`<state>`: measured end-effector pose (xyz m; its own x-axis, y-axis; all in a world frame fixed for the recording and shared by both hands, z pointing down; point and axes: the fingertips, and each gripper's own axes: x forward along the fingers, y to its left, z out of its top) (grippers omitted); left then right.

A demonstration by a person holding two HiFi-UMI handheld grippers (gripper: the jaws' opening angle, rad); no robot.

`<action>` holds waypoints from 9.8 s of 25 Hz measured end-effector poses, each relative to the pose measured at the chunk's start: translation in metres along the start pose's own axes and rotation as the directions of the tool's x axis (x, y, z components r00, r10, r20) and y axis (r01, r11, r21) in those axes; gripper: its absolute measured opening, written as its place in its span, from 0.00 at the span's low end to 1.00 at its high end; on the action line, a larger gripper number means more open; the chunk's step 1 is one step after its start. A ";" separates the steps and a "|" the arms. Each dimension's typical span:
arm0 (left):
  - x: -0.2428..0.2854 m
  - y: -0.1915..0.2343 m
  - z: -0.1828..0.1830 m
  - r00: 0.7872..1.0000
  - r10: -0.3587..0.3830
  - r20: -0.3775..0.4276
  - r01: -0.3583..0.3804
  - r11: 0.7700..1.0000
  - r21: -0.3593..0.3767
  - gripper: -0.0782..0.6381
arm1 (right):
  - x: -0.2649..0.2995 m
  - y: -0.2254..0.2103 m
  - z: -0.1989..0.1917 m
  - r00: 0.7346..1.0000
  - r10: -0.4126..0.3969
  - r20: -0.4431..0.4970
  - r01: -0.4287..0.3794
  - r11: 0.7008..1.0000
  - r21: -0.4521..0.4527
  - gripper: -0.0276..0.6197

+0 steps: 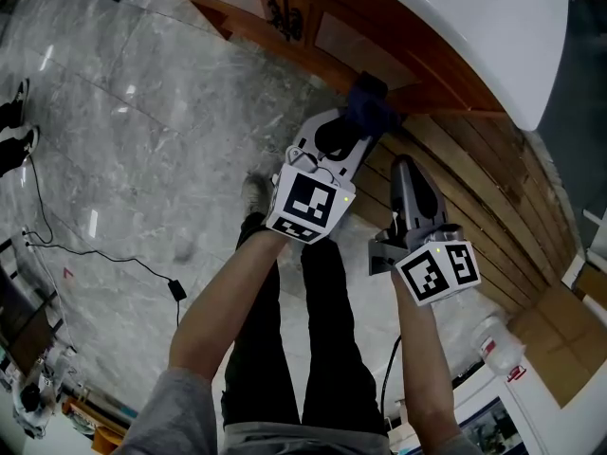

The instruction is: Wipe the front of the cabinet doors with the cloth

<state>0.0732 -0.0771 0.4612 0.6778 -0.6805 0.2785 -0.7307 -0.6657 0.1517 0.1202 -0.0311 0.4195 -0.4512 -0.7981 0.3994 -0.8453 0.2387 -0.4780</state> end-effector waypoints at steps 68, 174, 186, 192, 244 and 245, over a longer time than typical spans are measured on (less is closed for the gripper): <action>0.072 0.060 -0.026 0.998 0.060 -0.037 -0.060 0.998 0.004 0.22 | 0.003 -0.019 -0.023 0.998 -0.058 -0.028 0.059 0.998 0.034 0.06; 0.070 0.165 -0.119 0.978 0.098 -0.185 -0.096 0.995 0.018 0.22 | 0.049 0.002 -0.045 0.995 -0.093 -0.041 0.096 0.992 0.084 0.06; 0.080 0.139 -0.124 0.976 0.104 -0.190 -0.109 0.994 -0.015 0.22 | 0.032 -0.018 -0.040 0.995 -0.090 -0.047 0.093 0.993 0.076 0.06; 0.085 0.123 -0.127 0.976 0.095 -0.196 -0.099 0.995 -0.012 0.22 | 0.026 -0.029 -0.044 0.995 -0.090 -0.049 0.094 0.993 0.078 0.06; 0.104 -0.049 -0.119 0.958 -0.145 -0.247 0.118 0.986 -0.121 0.22 | -0.036 -0.090 -0.052 0.996 -0.091 -0.010 0.092 0.989 0.118 0.06; 0.096 -0.049 -0.115 0.959 -0.144 -0.243 0.115 0.985 -0.130 0.22 | -0.037 -0.091 -0.051 0.995 -0.096 -0.007 0.096 0.988 0.122 0.06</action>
<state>0.1651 -0.0748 0.5893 0.7352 -0.4830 0.4756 -0.6527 -0.6939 0.3042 0.1990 0.0050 0.4883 -0.3702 -0.8134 0.4486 -0.8432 0.0916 -0.5297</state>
